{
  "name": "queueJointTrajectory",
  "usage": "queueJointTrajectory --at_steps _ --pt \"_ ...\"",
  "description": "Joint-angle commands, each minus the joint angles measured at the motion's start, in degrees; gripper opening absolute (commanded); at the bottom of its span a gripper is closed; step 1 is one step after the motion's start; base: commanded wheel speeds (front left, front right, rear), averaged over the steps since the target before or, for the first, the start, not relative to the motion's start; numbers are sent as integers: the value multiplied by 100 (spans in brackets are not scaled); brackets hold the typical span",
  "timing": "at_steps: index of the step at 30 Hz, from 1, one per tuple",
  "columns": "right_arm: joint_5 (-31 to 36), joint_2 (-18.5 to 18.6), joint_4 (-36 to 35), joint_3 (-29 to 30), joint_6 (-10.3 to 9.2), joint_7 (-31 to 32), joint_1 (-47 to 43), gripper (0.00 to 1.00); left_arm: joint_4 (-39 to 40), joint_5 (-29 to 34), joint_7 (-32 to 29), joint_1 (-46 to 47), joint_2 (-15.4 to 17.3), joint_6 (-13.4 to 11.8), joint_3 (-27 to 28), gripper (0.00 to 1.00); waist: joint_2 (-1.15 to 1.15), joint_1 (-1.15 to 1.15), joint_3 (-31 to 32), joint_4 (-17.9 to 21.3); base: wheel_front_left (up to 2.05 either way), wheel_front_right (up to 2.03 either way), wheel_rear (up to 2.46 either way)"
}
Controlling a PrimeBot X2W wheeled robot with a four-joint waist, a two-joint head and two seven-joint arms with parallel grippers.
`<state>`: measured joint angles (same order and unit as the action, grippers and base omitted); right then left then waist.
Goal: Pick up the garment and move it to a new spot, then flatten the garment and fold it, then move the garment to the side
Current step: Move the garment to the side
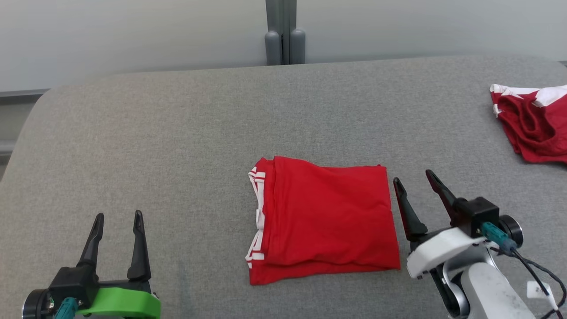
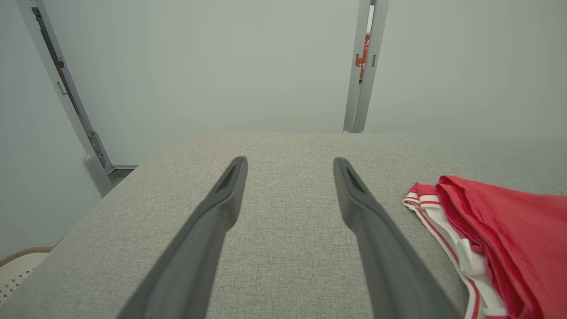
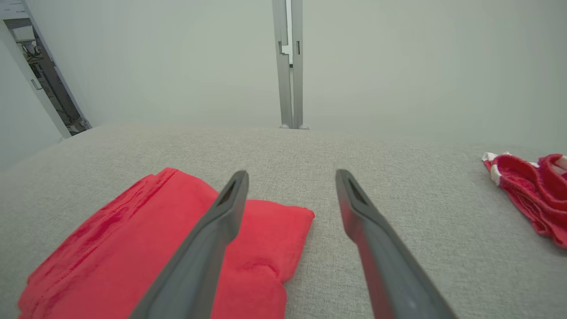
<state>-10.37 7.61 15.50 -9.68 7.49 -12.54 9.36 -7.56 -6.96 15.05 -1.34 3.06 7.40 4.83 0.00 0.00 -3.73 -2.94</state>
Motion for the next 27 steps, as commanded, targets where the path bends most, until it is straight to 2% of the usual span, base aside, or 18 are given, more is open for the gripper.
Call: queueJointTrajectory --at_steps 1,12,22,23,24,27 --pt "33 17 152 -42 0 69 151 100 0 -25 14 112 26 13 -6 100 0 0 -140 -107 0 0 0" --pt "-10 -86 1687 -203 0 126 791 100 -104 -86 14 405 1 13 -81 100 0 0 -530 -345 0 0 0" --pt "-225 -303 2855 -251 0 -32 1011 100 -146 -48 14 519 -9 12 -59 100 0 0 -658 -354 0 0 0" --pt "-312 -339 2976 -292 0 -45 1061 39 -157 -42 14 528 -10 12 -64 100 0 0 -659 -351 0 0 0" --pt "-369 -359 3051 -337 0 -56 1099 0 -167 -37 13 534 -11 12 -73 100 0 0 -658 -349 0 0 0" --pt "-465 -389 3218 -497 0 -104 1251 0 -189 -26 14 539 -11 12 -107 100 0 0 -650 -351 0 0 0"
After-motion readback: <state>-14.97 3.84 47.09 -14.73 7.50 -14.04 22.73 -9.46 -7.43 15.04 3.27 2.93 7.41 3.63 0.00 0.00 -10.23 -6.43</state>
